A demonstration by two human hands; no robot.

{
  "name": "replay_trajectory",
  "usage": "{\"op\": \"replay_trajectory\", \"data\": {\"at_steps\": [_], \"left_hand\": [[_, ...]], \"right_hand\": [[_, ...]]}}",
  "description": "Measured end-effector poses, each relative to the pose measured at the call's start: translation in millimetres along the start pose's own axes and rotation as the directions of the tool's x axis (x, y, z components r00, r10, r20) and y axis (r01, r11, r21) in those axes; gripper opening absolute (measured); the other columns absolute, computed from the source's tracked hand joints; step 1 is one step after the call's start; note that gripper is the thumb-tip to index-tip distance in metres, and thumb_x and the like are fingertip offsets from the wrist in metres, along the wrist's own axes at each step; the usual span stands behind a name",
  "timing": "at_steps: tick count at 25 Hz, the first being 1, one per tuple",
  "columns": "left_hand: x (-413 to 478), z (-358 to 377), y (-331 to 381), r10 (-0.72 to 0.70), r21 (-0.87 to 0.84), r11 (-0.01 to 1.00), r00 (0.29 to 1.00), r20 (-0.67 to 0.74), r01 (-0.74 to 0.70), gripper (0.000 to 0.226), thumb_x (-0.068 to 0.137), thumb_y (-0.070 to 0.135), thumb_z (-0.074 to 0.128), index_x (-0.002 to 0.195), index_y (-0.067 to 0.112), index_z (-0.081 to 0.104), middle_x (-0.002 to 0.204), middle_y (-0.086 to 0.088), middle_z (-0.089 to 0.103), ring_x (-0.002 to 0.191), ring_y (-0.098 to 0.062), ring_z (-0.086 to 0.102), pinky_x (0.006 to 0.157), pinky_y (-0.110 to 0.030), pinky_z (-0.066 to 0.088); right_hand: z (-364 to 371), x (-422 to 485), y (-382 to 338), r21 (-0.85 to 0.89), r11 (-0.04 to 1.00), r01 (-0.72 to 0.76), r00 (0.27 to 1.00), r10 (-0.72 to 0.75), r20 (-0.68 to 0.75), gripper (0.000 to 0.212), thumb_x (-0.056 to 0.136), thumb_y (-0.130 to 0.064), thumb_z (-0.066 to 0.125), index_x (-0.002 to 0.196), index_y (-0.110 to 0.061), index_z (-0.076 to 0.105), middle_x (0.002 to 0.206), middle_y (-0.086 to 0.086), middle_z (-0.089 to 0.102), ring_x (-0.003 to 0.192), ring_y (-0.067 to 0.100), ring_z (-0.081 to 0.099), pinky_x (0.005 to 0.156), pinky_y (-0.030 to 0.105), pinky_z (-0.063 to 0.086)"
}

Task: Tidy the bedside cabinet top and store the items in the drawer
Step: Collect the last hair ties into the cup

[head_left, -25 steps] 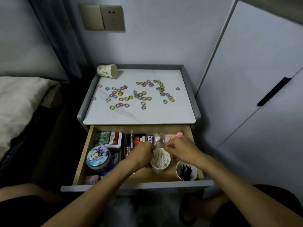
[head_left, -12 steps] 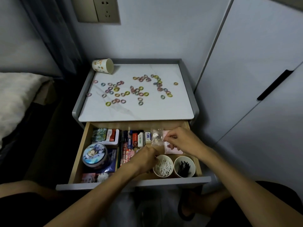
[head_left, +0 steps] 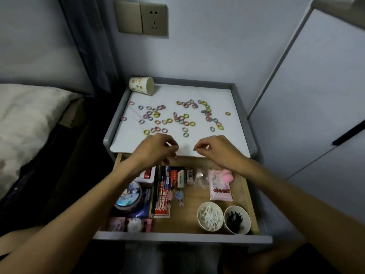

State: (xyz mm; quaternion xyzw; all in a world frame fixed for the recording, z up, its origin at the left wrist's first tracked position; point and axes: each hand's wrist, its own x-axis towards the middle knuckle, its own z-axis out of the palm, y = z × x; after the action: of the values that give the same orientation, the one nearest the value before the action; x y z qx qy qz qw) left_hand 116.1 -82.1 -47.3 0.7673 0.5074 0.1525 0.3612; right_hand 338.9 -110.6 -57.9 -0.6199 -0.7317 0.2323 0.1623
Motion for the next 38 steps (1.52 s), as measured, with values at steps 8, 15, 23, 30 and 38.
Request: {"op": "replay_trajectory", "data": {"at_steps": [8, 15, 23, 30, 38], "left_hand": [[52, -99, -53, -0.173, -0.432, 0.9, 0.956, -0.235, 0.056, 0.01, 0.096, 0.024, 0.06, 0.095, 0.021, 0.069, 0.08, 0.005, 0.076, 0.064, -0.013, 0.072, 0.051, -0.021, 0.047], [72, -118, -91, -0.253, -0.435, 0.896, 0.907, -0.336, 0.089, 0.009, 0.091, 0.024, 0.062, 0.092, 0.021, 0.07, 0.077, 0.005, 0.074, 0.062, -0.012, 0.071, 0.055, -0.026, 0.049], [79, -111, -75, -0.142, -0.158, 0.985, 0.87, -0.472, 0.075, 0.06, 0.083, 0.026, 0.074, 0.136, 0.017, 0.047, 0.129, -0.007, 0.057, 0.114, -0.025, 0.056, 0.094, -0.043, 0.05], [80, -70, -39, -0.01, 0.022, 1.0, 0.966, -0.259, 0.017, 0.095, 0.071, 0.04, 0.081, 0.147, 0.026, 0.026, 0.123, -0.01, 0.062, 0.105, -0.03, 0.061, 0.078, -0.034, 0.047], [84, -60, -36, -0.039, -0.132, 0.991, 0.967, -0.253, 0.005, 0.084, 0.072, 0.04, 0.081, 0.141, 0.027, 0.036, 0.105, -0.005, 0.059, 0.09, -0.021, 0.053, 0.071, -0.028, 0.04]], "right_hand": [[1, 186, -74, 0.292, 0.956, 0.036, 0.997, -0.054, 0.057, 0.032, 0.094, -0.018, 0.057, 0.123, -0.03, 0.067, 0.123, -0.011, 0.063, 0.094, 0.004, 0.067, 0.076, 0.023, 0.056], [22, 296, -96, 0.371, 0.926, -0.069, 0.997, 0.049, 0.063, 0.037, 0.098, -0.018, 0.05, 0.134, -0.023, 0.057, 0.118, -0.002, 0.059, 0.085, 0.011, 0.061, 0.07, 0.022, 0.05], [10, 259, -101, 0.274, 0.946, 0.172, 0.971, -0.116, -0.208, 0.017, 0.09, -0.007, 0.064, 0.096, -0.02, 0.073, 0.089, -0.015, 0.067, 0.071, -0.005, 0.062, 0.063, 0.011, 0.047], [-15, 138, -78, 0.34, 0.92, 0.194, 0.973, -0.225, 0.054, 0.02, 0.088, -0.01, 0.068, 0.091, -0.026, 0.056, 0.082, -0.009, 0.07, 0.078, 0.007, 0.066, 0.075, 0.025, 0.054], [-47, 165, 64, -0.147, 0.879, -0.453, 0.891, 0.443, -0.097, 0.062, 0.099, -0.051, 0.04, 0.153, -0.023, 0.026, 0.158, 0.01, 0.028, 0.142, 0.031, 0.031, 0.115, 0.038, 0.028]]}}
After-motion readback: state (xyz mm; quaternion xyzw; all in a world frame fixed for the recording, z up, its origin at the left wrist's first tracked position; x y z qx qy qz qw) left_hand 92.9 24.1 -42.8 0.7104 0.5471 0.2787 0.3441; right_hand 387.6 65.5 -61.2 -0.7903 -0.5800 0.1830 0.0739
